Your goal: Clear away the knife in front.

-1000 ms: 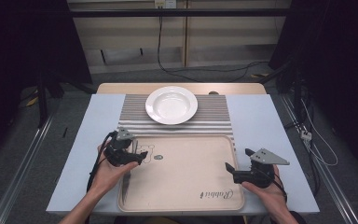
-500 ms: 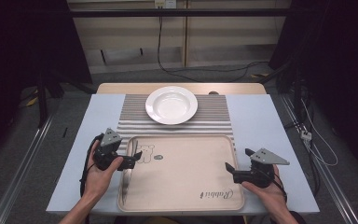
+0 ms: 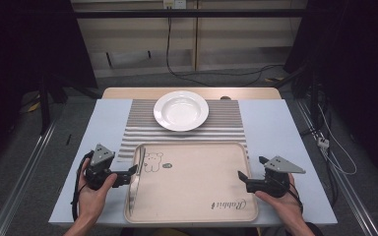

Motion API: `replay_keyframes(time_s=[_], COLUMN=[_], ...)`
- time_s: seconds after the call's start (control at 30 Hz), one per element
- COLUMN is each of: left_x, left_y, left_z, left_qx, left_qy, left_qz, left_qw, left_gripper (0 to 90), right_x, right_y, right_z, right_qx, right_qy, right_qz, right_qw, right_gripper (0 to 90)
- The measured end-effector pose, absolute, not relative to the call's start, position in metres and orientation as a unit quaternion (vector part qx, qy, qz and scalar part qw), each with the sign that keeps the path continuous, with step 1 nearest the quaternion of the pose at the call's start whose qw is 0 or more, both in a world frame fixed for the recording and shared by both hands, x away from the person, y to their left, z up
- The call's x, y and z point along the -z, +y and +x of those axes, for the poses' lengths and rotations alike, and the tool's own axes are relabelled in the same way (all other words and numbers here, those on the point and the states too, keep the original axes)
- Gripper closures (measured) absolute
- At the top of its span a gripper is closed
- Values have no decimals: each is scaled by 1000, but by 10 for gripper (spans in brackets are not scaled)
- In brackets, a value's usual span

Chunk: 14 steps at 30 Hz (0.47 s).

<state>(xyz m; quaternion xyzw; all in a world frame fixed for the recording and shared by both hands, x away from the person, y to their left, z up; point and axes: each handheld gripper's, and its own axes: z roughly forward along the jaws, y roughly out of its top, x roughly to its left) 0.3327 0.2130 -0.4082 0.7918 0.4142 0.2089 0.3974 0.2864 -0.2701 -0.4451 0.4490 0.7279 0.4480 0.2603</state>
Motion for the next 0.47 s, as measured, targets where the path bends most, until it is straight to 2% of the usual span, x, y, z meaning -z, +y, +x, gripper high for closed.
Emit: replay_keyframes(time_s=[0.47], left_x=[426], left_y=[220], left_z=[318], left_qx=[-210], left_qy=[417], left_qz=[786], left_qw=[406], left_gripper=[68], right_x=[445], right_y=[-272], right_z=[288], right_qx=[-447], right_qy=[723], right_qz=[457], right_qw=[263], right_gripper=[74])
